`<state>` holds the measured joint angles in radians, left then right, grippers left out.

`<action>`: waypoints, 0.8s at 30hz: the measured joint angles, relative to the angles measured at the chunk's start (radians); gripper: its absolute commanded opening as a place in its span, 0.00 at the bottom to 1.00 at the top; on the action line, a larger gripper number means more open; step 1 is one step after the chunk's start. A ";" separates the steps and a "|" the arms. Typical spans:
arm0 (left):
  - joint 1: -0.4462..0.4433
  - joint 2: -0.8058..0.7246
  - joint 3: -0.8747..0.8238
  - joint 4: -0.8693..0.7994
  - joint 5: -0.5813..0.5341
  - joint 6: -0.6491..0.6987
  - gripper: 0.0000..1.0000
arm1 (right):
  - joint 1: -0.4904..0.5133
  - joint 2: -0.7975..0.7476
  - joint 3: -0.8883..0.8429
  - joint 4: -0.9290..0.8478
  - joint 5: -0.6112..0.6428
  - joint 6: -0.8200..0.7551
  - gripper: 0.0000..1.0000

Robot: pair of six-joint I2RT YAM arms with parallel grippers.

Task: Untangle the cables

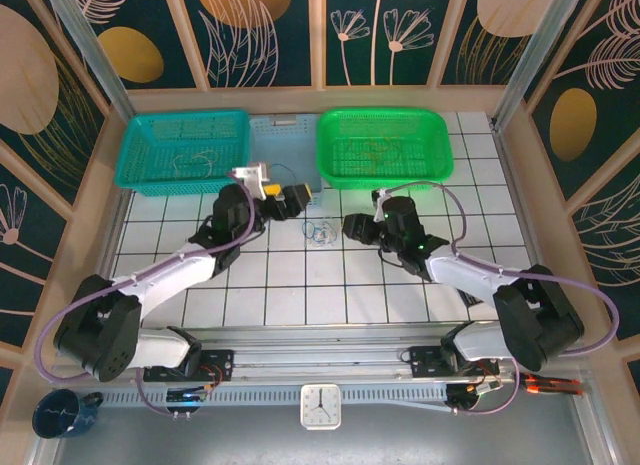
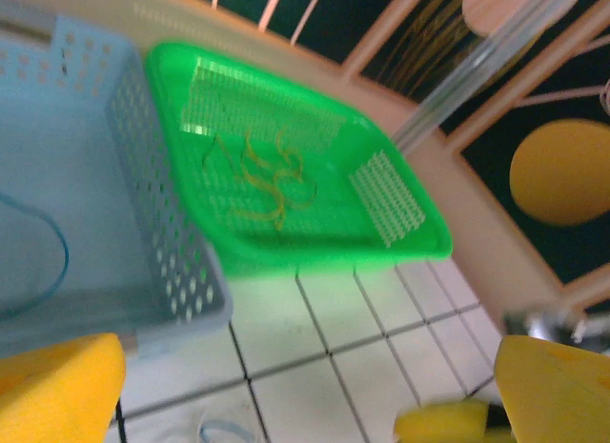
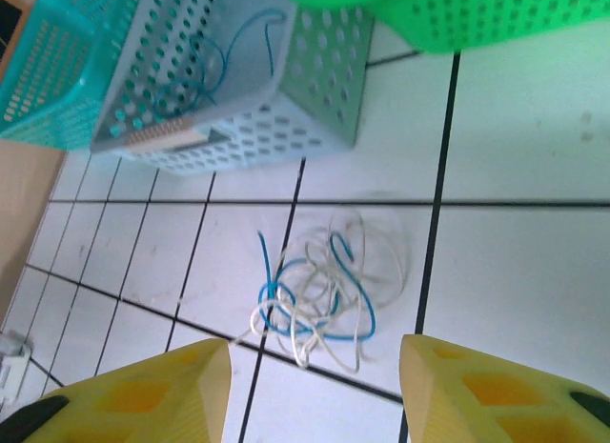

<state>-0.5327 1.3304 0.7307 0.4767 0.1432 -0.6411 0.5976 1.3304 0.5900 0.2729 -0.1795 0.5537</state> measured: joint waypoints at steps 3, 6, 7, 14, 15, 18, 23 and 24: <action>0.031 0.000 0.117 -0.092 0.006 0.004 0.99 | 0.035 0.004 -0.013 0.013 0.003 0.010 0.53; 0.050 0.005 0.208 -0.167 0.005 0.019 0.99 | 0.070 0.032 -0.013 0.045 0.005 0.013 0.53; 0.050 0.007 0.223 -0.186 0.006 0.024 0.99 | 0.082 0.046 -0.012 0.051 0.006 0.013 0.53; 0.050 0.044 0.213 -0.282 0.039 0.038 0.99 | 0.143 0.156 0.015 0.064 0.009 0.013 0.53; 0.050 0.050 0.205 -0.288 0.044 0.038 0.99 | 0.146 0.165 0.020 0.066 0.011 0.013 0.53; 0.050 0.069 0.169 -0.303 0.066 0.038 0.99 | 0.150 0.184 0.031 0.075 0.013 0.012 0.52; 0.050 0.103 0.106 -0.317 0.088 0.038 0.94 | 0.150 0.205 0.035 0.088 0.026 0.009 0.51; 0.050 0.111 0.100 -0.317 0.090 0.039 0.93 | 0.150 0.211 0.039 0.087 0.028 0.009 0.50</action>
<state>-0.4824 1.4410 0.8303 0.1596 0.2333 -0.6022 0.7471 1.5410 0.6285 0.3603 -0.1516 0.5625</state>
